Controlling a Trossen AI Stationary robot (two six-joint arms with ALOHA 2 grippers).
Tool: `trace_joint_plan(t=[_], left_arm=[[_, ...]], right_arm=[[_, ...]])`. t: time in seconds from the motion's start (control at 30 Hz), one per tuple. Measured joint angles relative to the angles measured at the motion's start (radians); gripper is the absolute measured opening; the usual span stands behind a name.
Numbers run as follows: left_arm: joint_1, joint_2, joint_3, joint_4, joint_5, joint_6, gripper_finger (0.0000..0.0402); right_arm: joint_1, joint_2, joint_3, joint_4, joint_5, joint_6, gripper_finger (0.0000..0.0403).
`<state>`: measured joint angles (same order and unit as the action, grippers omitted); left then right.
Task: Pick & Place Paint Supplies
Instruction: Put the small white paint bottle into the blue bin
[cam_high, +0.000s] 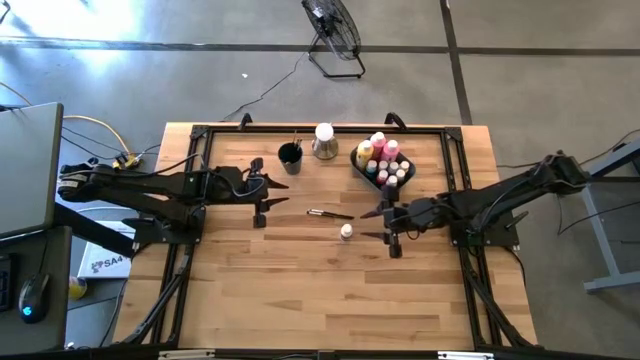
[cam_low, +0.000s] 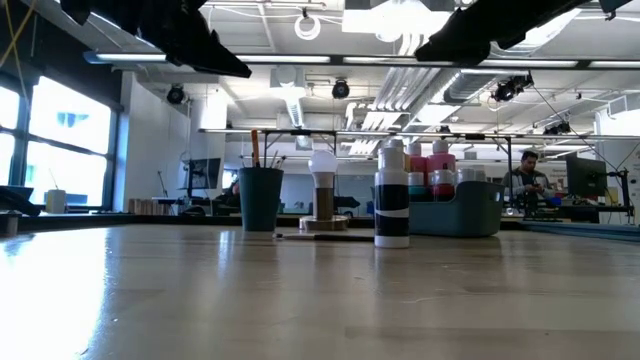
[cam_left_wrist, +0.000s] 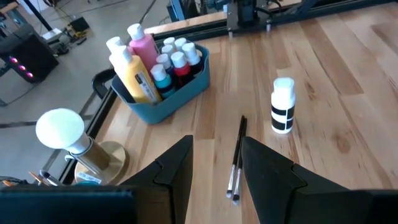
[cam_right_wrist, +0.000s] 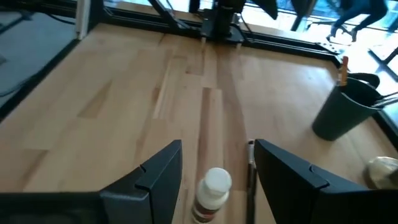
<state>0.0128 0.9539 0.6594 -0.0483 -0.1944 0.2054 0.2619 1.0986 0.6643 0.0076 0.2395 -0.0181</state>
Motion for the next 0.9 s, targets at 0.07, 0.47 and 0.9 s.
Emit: trace_joint_plan(t=[0.07, 0.47, 0.9], left_arm=[[0.000, 0.000, 0.000, 0.000, 0.000, 0.000, 0.0134], [0.000, 0.000, 0.000, -0.005, -0.001, 0.000, 0.0134], [0.000, 0.000, 0.000, -0.011, -0.001, 0.000, 0.0134]], right_arm=[[0.000, 0.014, 0.000, 0.012, -0.015, 0.011, 0.0194], [-0.009, 0.197, 0.000, 0.107, -0.055, 0.052, 0.0194], [-0.112, 0.329, 0.000, 0.214, -0.120, 0.176, 0.0194]])
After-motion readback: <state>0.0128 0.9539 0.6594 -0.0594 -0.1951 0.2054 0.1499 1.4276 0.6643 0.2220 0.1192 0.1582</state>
